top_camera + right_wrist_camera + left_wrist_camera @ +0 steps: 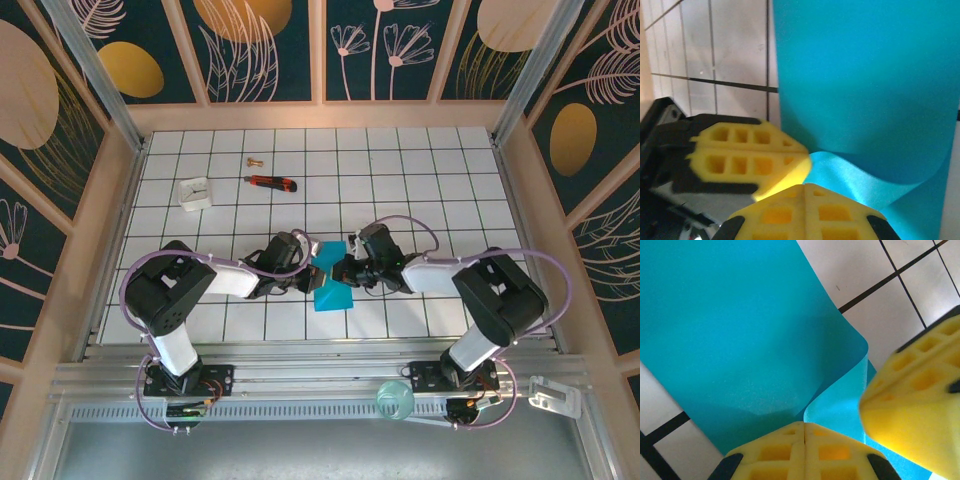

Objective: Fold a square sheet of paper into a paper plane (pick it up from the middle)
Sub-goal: Fold the triangle a second time at the center of the table.

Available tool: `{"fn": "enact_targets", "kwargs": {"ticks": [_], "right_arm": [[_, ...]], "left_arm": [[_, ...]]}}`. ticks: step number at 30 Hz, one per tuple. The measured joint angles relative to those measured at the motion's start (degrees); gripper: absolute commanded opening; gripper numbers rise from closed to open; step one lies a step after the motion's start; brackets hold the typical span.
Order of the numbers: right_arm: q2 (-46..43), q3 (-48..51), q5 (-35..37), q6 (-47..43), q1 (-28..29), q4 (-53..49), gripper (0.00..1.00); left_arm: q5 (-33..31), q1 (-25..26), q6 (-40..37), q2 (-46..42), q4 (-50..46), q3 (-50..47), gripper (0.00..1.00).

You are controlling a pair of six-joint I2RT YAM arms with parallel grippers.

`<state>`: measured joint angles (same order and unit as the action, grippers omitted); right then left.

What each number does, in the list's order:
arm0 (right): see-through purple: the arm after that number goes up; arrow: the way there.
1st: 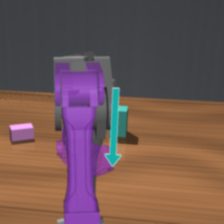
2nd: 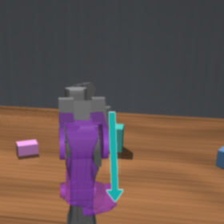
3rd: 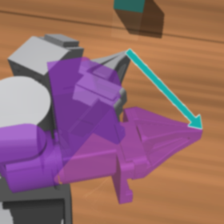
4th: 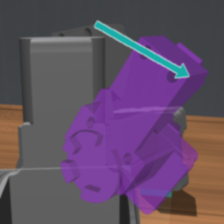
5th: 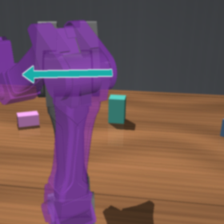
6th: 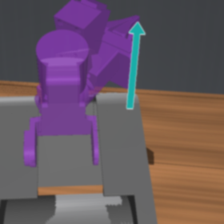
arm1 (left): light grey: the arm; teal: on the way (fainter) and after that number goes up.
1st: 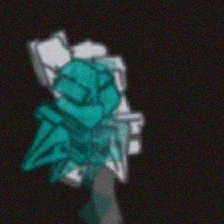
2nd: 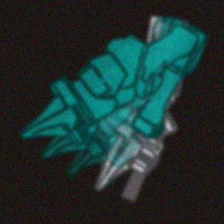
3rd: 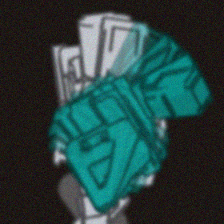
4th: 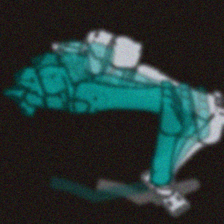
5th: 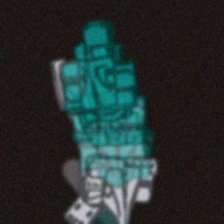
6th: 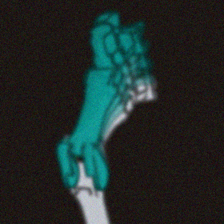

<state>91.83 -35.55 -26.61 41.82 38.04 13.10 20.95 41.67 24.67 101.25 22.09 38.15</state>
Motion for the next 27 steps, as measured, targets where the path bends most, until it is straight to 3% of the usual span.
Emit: {"fn": "enact_targets", "kwargs": {"ticks": [18,27], "right_arm": [[3.58,1.55,-0.68,-1.05,-0.98,3.13,0.0],[3.45,3.37,-0.94,-1.01,-1.2,6.49,0.0]], "left_arm": [[0.0,0.0,0.02,0.02,-1.18,0.66,0.0],[-1.77,0.09,2.54,-3.23,-6.47,1.44,0.36]]}}
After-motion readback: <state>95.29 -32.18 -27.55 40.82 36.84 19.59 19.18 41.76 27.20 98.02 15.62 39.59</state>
